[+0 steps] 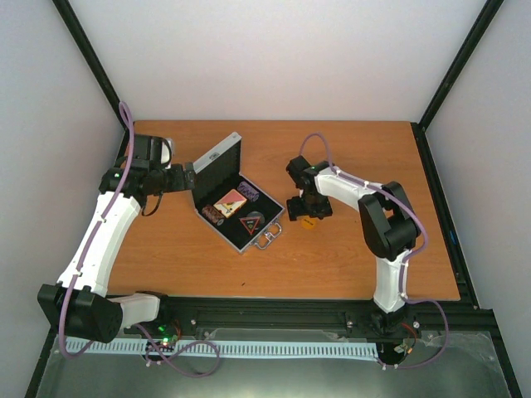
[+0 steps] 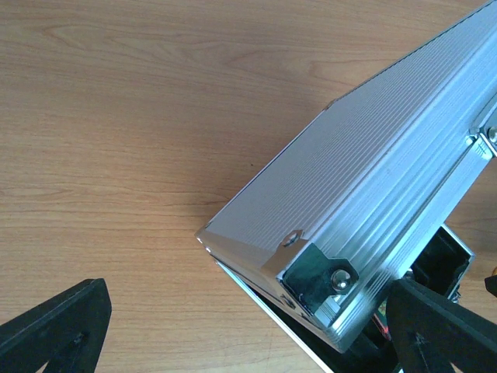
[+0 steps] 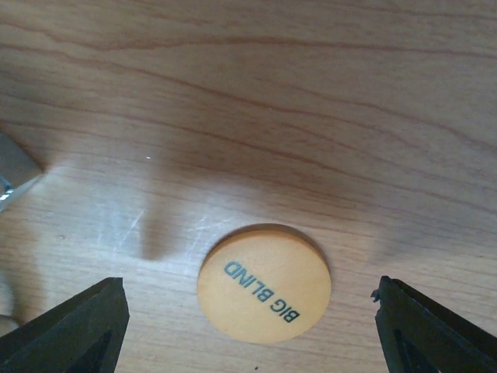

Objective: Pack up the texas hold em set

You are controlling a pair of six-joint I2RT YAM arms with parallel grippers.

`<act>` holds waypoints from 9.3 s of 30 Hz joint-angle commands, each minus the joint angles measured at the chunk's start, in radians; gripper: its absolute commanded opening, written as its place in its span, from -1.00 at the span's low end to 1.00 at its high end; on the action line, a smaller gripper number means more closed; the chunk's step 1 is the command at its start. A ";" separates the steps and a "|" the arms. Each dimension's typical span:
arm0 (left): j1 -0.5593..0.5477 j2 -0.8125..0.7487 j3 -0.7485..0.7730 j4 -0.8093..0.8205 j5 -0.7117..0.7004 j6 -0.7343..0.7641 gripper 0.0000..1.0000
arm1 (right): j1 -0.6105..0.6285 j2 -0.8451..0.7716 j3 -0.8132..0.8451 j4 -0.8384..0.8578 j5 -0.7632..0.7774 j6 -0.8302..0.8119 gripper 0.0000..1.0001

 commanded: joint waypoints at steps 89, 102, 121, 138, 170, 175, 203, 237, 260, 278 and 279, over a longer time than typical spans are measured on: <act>-0.611 0.227 0.474 -0.106 -0.010 -0.037 0.82 | -0.293 -0.051 0.249 -0.009 -0.020 0.016 1.00; -0.778 0.612 0.511 -0.012 -0.035 0.211 0.78 | -0.410 -0.054 0.265 0.014 -0.172 -0.018 1.00; -0.841 1.065 0.695 0.041 -0.023 0.258 0.73 | -0.495 -0.106 0.224 -0.007 -0.188 -0.088 1.00; -0.842 1.198 0.794 0.013 -0.089 0.230 0.71 | -0.507 -0.172 0.099 0.028 -0.240 -0.087 1.00; -0.752 1.208 0.808 -0.050 -0.036 0.208 0.83 | -0.508 -0.211 0.010 0.020 -0.273 -0.098 1.00; -0.747 1.206 0.763 -0.039 -0.008 0.203 0.60 | -0.508 -0.215 0.005 0.017 -0.269 -0.098 1.00; -0.749 1.091 0.630 -0.007 -0.032 0.169 0.47 | -0.508 -0.212 -0.006 0.034 -0.268 -0.094 1.00; -0.752 1.255 0.864 -0.142 -0.017 0.148 -0.16 | -0.508 -0.211 -0.023 0.041 -0.264 -0.095 1.00; -0.753 1.138 0.907 -0.162 -0.034 0.140 0.51 | -0.508 -0.211 -0.031 0.049 -0.290 -0.090 1.00; -0.753 1.298 1.098 -0.267 -0.001 0.089 0.51 | -0.508 -0.203 -0.035 0.049 -0.285 -0.095 1.00; -0.752 1.303 1.104 -0.270 -0.003 0.087 0.51 | -0.508 -0.201 -0.035 0.048 -0.285 -0.094 1.00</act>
